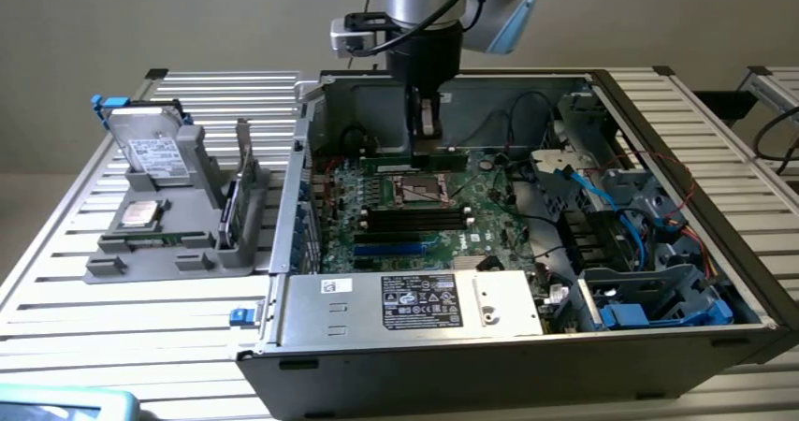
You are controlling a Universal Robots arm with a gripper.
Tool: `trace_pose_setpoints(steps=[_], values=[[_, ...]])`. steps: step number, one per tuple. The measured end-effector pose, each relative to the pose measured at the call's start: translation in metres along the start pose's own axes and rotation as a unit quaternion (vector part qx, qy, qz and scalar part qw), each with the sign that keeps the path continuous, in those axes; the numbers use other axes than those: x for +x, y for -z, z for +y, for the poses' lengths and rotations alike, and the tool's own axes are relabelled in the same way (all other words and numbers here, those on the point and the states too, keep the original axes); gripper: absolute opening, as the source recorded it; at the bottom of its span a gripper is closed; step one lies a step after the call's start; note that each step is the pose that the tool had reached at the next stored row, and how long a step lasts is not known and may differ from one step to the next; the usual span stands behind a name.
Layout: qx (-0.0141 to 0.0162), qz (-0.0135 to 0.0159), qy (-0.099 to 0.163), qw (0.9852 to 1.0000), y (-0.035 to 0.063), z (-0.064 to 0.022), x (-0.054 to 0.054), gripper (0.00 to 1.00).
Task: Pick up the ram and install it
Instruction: 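Insert the ram into the slot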
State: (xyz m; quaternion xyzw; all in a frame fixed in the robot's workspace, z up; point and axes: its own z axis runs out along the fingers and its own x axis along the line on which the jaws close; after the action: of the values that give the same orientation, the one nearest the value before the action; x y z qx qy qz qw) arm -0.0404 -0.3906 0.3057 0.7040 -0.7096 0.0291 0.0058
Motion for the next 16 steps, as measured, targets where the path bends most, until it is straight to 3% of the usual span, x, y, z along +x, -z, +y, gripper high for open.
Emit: trace_pose_setpoints(steps=[4,10,16], values=[[-0.0019,0.0006,-0.014,0.9999,-0.0043,0.0002,0.001,0.13],[-0.0025,0.0004,-0.025,0.9997,-0.0135,0.0004,0.007,0.13],[-0.0029,-0.0039,-0.03,0.9995,-0.0245,-0.0018,0.007,0.13]])
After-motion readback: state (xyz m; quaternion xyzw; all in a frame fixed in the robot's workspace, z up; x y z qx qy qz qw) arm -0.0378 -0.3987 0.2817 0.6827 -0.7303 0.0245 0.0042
